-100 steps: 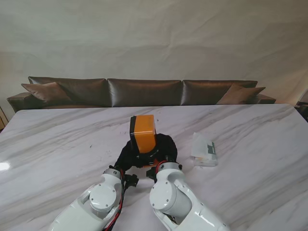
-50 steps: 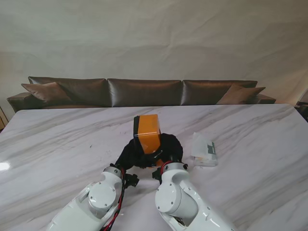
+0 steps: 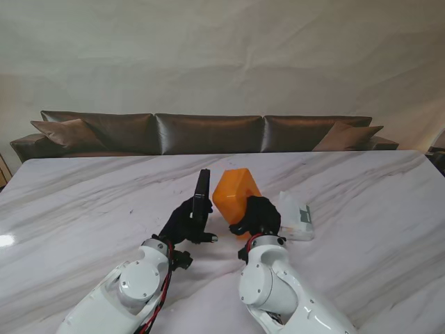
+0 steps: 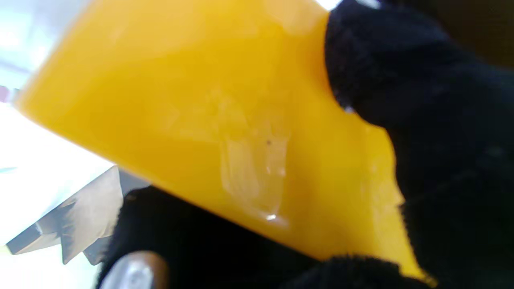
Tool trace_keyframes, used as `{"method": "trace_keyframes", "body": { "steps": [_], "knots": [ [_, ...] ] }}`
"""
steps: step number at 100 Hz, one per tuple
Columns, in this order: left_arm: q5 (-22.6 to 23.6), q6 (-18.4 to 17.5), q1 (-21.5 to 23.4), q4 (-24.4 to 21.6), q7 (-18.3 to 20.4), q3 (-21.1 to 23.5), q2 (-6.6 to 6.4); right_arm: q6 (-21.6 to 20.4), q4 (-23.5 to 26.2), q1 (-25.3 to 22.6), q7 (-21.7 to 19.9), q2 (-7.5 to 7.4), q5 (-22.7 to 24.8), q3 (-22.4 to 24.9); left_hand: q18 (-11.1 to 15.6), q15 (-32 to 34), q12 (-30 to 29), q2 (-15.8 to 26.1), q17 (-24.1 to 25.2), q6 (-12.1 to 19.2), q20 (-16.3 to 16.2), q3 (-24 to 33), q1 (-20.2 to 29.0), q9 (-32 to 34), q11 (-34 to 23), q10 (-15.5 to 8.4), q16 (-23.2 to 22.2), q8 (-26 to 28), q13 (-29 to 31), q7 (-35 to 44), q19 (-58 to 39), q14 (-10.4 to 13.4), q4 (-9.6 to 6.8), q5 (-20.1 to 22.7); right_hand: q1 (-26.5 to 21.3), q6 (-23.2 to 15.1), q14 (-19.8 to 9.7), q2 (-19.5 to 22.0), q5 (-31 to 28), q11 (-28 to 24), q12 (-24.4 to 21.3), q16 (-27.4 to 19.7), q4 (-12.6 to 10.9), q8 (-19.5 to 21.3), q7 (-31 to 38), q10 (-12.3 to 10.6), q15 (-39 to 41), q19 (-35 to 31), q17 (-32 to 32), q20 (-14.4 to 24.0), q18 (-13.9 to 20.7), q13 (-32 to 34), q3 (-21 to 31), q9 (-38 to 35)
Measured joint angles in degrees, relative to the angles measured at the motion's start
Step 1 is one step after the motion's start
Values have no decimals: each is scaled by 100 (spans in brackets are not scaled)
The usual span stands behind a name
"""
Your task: Refill a tissue box and feed the first sheet
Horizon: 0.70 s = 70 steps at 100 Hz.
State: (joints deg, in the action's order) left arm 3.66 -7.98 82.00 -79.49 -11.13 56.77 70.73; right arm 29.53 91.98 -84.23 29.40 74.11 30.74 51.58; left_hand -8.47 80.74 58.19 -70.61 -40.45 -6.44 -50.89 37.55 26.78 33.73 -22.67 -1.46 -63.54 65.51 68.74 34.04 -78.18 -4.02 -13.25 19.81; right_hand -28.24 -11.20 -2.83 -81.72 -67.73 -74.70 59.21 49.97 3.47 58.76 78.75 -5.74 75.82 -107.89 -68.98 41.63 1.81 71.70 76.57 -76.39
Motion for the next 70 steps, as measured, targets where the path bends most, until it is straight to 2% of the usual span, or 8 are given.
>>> {"method": "trace_keyframes", "body": {
  "steps": [5, 15, 32, 45, 58, 70],
  "knots": [
    [139, 65, -6, -37, 8, 19, -9, 11, -12, -30, -21, -30, 22, 18, 0, 0, 0, -1, 0, 3, 0, 0, 0, 0, 0, 0, 0, 0, 0, 0, 1, 0, 0, 1, 0, 2, 3, 0, 0, 0, 0, 0, 0, 0, 0, 2, 0, 0, 0, 0, -1, 0, 2, 0],
    [713, 323, -16, -86, 51, 69, -41, 28, -9, -87, -35, -64, 63, 66, 0, 0, 0, -1, 0, 4, 0, 0, 0, 0, 0, -1, 0, 0, 0, 0, 1, 0, 0, 2, -1, 4, 5, 0, 0, 0, 0, 0, 0, 0, 0, 2, 0, 0, 0, 0, -4, 0, 10, 0],
    [1474, 807, -14, -222, 238, 200, -188, 59, 82, -197, -38, -93, 135, 168, 0, 0, 0, -1, -2, 6, 1, 0, 0, 0, 0, -1, 0, 0, 0, 0, 3, 0, 0, 4, -4, 5, 6, 0, 0, 0, 0, 0, -1, 0, 0, 3, 0, 0, 0, 0, -6, 0, 15, 0],
    [2652, 1171, -28, -328, 550, 285, -373, 61, 179, -287, 18, -103, 185, 242, 6, 0, 0, -2, -4, 20, 3, 0, -1, 0, 0, -2, 0, 0, 0, 0, 4, 0, 0, 4, -19, 5, 7, 0, 0, 0, -1, 0, -1, 15, 0, 3, 0, 0, 0, 0, -7, 0, 16, 0],
    [2945, 1401, -70, -424, 957, 338, -578, 43, 262, -386, 142, -104, 196, 320, 14, 0, 0, -2, -5, 22, 6, 0, -3, 0, 0, -2, 0, 0, 0, -1, 5, 0, -1, 4, -28, 5, 7, 0, 0, 0, -1, -1, -1, 16, 0, 3, 0, 0, 0, -7, -8, 0, 16, 0],
    [3529, 1607, -138, -426, 1254, 343, -696, -5, 339, -476, 228, -104, 211, 392, 58, -10, 0, -2, 7, 42, 54, 0, -43, 1, 0, -13, 0, 6, 0, -1, 5, 34, -1, 4, -29, 5, 7, 0, 0, 0, -1, -3, -2, 19, 0, 3, 0, 0, 0, -10, -9, 0, 20, 0]
  ]
}}
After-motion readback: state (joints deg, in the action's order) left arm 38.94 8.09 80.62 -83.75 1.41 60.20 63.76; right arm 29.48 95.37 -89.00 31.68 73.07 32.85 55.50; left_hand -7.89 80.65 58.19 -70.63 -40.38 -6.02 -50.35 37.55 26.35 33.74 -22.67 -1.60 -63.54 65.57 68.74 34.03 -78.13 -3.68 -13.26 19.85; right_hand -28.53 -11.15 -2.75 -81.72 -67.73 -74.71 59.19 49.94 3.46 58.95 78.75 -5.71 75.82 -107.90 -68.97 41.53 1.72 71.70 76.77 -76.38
